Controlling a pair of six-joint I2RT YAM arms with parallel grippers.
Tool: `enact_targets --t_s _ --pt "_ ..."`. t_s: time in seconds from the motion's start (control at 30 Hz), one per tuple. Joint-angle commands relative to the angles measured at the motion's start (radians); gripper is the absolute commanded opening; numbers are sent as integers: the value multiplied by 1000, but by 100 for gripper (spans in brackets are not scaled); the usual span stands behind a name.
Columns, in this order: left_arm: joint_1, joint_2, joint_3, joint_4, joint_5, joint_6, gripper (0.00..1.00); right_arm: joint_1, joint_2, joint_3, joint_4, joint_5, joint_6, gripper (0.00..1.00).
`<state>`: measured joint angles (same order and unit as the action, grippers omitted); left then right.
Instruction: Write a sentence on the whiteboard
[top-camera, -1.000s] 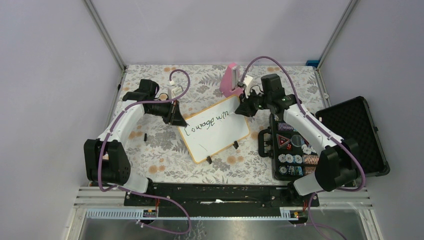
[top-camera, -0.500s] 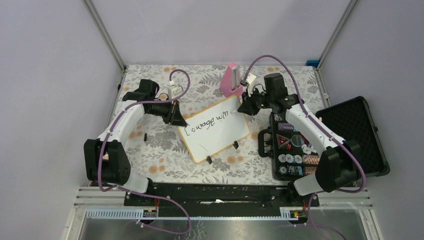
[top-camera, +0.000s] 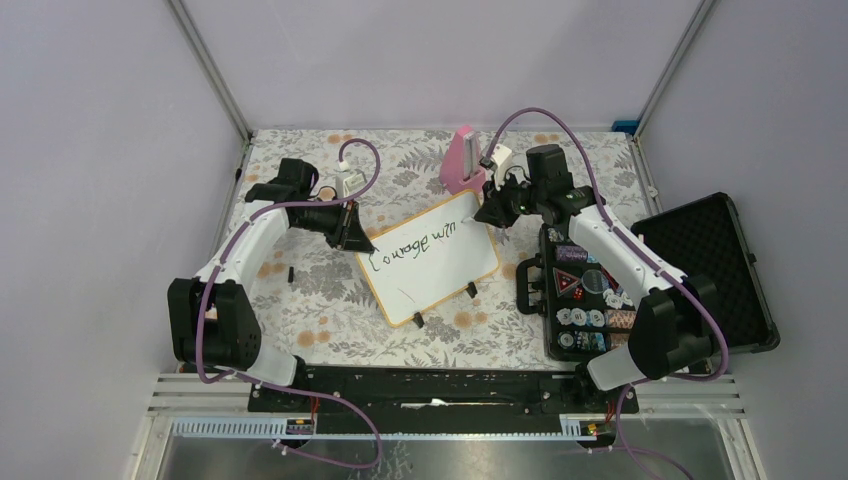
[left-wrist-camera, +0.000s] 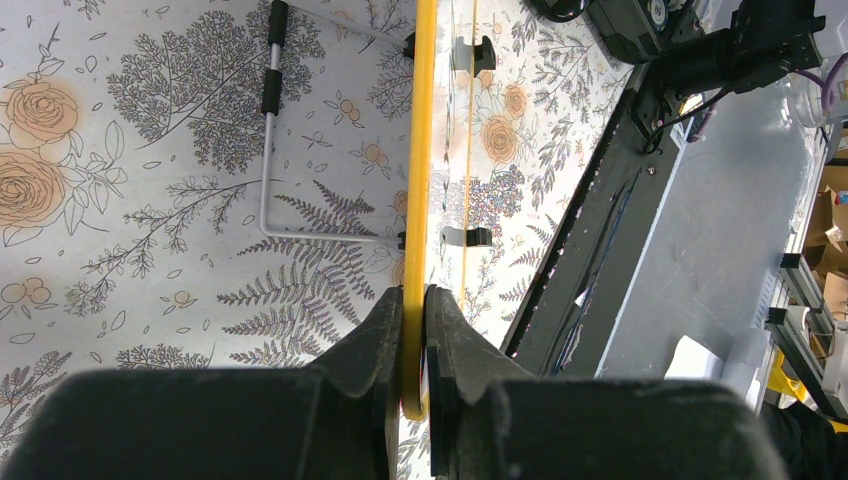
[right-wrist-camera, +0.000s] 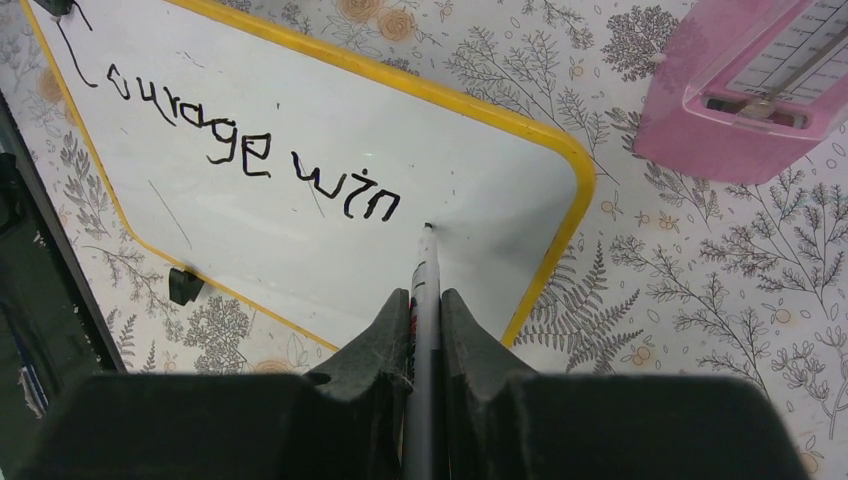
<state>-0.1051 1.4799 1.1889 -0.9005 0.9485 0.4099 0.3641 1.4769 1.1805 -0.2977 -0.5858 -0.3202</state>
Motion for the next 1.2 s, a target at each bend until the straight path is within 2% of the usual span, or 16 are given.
enact_targets --t_s 0.0,1.17 --pt "-4 -6 -9 48 -97 41 0 -5 13 47 48 -11 14 0" --pt "-5 1 -6 47 -98 43 0 13 7 -10 -23 -47 -67 0"
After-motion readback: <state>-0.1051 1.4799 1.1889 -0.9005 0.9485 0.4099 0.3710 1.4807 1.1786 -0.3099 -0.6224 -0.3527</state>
